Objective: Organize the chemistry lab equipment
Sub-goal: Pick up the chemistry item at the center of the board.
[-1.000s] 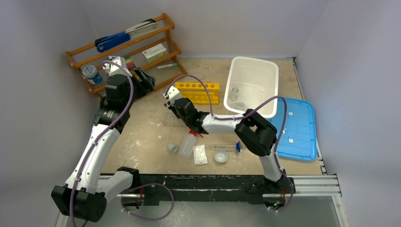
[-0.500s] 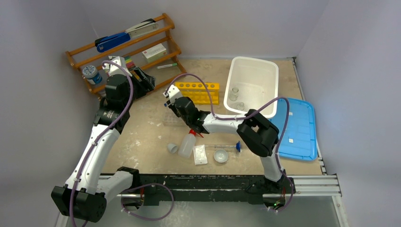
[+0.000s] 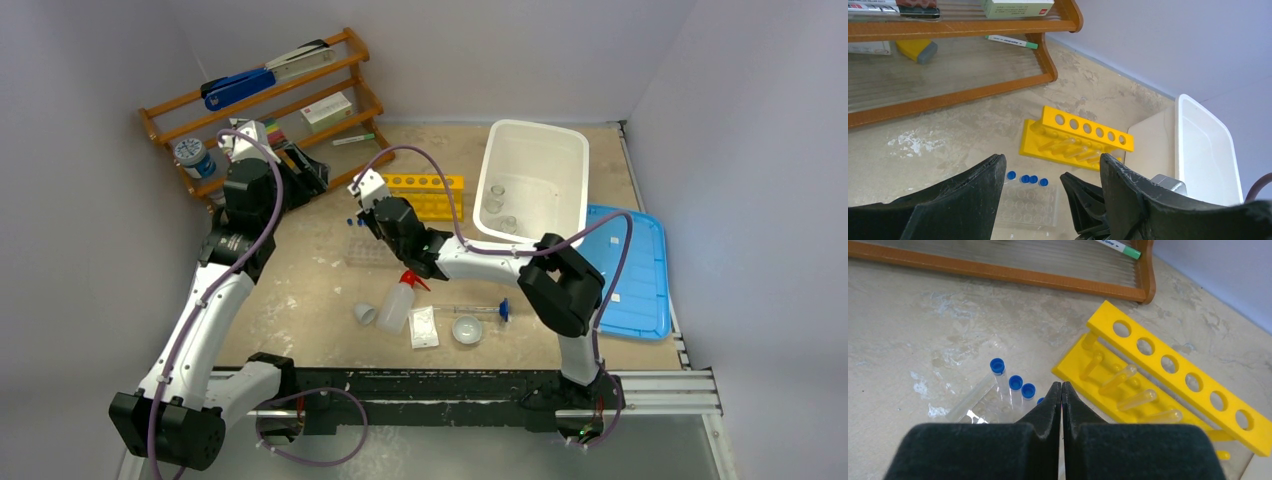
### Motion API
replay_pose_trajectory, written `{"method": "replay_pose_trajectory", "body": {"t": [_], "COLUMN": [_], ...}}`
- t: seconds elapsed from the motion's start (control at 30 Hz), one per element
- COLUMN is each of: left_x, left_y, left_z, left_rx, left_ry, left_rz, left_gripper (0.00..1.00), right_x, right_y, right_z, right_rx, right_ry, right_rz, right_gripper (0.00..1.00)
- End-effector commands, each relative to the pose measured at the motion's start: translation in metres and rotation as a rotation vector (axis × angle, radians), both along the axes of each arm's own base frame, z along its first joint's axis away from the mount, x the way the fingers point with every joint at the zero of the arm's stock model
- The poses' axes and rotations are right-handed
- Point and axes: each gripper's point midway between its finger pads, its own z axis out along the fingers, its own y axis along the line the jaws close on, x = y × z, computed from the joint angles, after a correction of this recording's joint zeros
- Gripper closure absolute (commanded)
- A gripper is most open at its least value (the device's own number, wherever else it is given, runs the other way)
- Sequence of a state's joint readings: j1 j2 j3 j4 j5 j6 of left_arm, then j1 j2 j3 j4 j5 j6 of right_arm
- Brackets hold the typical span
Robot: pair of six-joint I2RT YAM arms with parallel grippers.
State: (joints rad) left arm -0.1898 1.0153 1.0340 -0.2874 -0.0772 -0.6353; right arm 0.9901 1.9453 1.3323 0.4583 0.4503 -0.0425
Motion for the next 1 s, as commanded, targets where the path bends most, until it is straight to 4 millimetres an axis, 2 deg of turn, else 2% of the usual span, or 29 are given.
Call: {"method": "replay_pose_trajectory", "body": {"t": [0.0, 0.27, 0.37, 0.53, 0.57, 0.67, 0.77, 0.9, 0.97], "left_x": [0.005, 0.005, 0.005, 0.006, 0.006, 0.000, -0.019, -0.053, -0.066], "left_y": [0.000, 0.000, -0.002, -0.013, -0.016, -0.038, -0.083, -0.134, -0.139], "left_z": [0.017, 0.017, 0.015, 0.012, 0.012, 0.011, 0.001, -0.033, -0.054], "left_rx": [-0.025, -0.029, -0.030, -0.021, -0.023, -0.017, 0.039, 0.114, 0.157], "left_ry": [-0.063, -0.063, -0.062, -0.067, -0.066, -0.057, -0.019, 0.070, 0.120], "left_rz": [-0.004, -0.009, -0.022, -0.086, -0.103, -0.180, -0.271, -0.397, -0.416], "left_gripper": [0.32, 0.32, 0.32, 0.32, 0.32, 0.32, 0.29, 0.25, 0.25], "right_x": [-0.003, -0.004, -0.004, -0.017, -0.020, -0.029, -0.041, -0.063, -0.076], "right_y": [0.010, 0.017, 0.013, -0.012, -0.021, -0.052, -0.085, -0.125, -0.147], "right_z": [0.010, -0.009, -0.011, 0.023, 0.030, 0.044, 0.054, 0.077, 0.086], "right_rx": [0.043, 0.047, 0.051, 0.121, 0.135, 0.161, 0.189, 0.286, 0.331], "right_ry": [-0.003, 0.037, 0.045, 0.039, 0.036, 0.045, 0.065, 0.075, 0.078], "right_rz": [0.028, 0.040, 0.021, -0.018, -0.037, -0.119, -0.200, -0.257, -0.282], "right_gripper": [1.00, 1.00, 1.00, 1.00, 0.97, 0.79, 0.60, 0.46, 0.41]}}
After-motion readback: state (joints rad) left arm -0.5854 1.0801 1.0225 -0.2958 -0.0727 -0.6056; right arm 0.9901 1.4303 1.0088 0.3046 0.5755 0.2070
